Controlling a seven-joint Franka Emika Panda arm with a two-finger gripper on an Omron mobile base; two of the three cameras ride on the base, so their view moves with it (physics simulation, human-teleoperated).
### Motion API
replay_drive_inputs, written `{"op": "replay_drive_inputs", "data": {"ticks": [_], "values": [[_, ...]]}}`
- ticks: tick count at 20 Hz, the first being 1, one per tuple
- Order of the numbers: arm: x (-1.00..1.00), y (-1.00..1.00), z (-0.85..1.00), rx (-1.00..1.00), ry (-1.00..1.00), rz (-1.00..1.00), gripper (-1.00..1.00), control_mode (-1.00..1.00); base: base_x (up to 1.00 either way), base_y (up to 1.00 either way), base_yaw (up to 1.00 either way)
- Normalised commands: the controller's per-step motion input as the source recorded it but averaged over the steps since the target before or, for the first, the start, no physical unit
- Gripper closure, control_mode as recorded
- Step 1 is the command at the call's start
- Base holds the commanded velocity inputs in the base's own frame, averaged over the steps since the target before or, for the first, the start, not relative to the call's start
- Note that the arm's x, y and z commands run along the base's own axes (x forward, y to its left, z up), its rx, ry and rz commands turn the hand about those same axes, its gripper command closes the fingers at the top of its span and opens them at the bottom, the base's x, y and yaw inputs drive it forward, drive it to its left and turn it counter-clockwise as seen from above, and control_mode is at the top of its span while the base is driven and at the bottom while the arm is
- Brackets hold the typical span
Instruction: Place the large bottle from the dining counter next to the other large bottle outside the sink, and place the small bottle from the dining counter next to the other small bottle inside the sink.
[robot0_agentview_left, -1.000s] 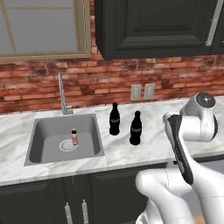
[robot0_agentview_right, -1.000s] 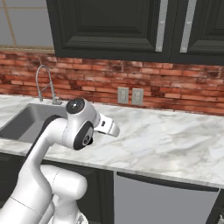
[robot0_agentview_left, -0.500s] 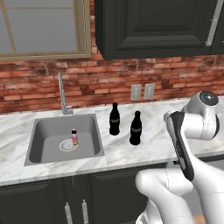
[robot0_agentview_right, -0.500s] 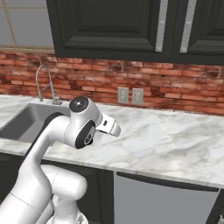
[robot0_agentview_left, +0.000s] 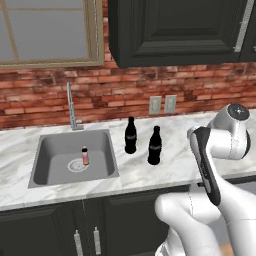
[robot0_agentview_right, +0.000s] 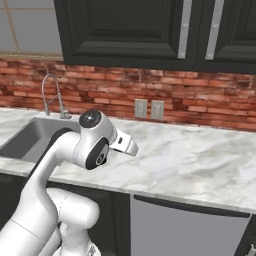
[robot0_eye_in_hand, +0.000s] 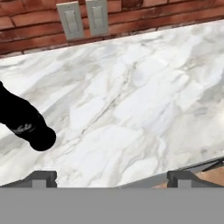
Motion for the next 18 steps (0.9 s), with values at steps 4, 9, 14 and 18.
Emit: {"op": "replay_drive_inputs", "data": {"ticks": [4, 9, 14, 18], "values": [[0.0, 0.0, 0.0, 0.0, 0.0, 0.0, -1.0, 1.0, -0.63, 0.01, 0.0], [0.0, 0.0, 0.0, 0.0, 0.0, 0.0, -1.0, 1.0, -0.62, 0.02, 0.0], [0.0, 0.0, 0.0, 0.0, 0.0, 0.0, -1.0, 1.0, -0.23, 0.0, -0.25], [0.0, 0.0, 0.0, 0.0, 0.0, 0.0, -1.0, 1.0, -0.07, 0.0, -0.51]]}}
